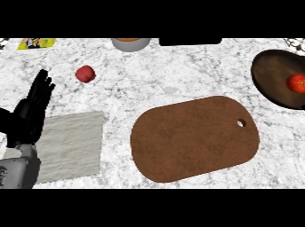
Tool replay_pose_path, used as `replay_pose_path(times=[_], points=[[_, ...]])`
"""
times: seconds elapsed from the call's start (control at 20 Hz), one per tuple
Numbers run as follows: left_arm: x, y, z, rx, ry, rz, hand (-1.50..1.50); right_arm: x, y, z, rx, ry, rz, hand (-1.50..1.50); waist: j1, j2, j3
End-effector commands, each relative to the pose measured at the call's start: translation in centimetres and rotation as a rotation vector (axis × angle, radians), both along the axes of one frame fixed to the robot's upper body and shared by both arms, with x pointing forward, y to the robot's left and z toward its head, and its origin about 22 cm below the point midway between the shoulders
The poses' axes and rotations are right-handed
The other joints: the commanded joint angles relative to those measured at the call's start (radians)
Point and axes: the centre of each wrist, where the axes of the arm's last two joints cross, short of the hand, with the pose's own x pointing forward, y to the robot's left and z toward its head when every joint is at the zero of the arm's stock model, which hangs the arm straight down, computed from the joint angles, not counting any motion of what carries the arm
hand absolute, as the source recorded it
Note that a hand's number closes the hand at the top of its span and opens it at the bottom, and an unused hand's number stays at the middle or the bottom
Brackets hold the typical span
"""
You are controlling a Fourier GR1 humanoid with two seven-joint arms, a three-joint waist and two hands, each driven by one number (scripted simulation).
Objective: Pick the tomato from the cutting board and place it in the pan
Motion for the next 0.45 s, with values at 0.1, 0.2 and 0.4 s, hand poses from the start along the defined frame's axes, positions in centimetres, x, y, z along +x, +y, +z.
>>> replay_pose_path(times=[0.1,0.2,0.4], points=[[-0.6,0.3,-0.4,-0.005,0.013,0.002,0.00,-2.0,3.2,0.6,0.012,-0.035,0.033,-1.50,-0.005,-0.002,-0.002],[-0.1,1.1,0.4,0.006,-0.014,0.024,0.00,-4.5,3.5,0.4,-0.009,0.014,0.036,-1.50,-0.010,0.001,-0.002],[-0.4,-0.7,-0.7,-0.009,-0.003,-0.014,0.00,-7.5,6.5,2.3,-0.021,0.040,-0.001,-1.50,0.012,0.009,0.000]])
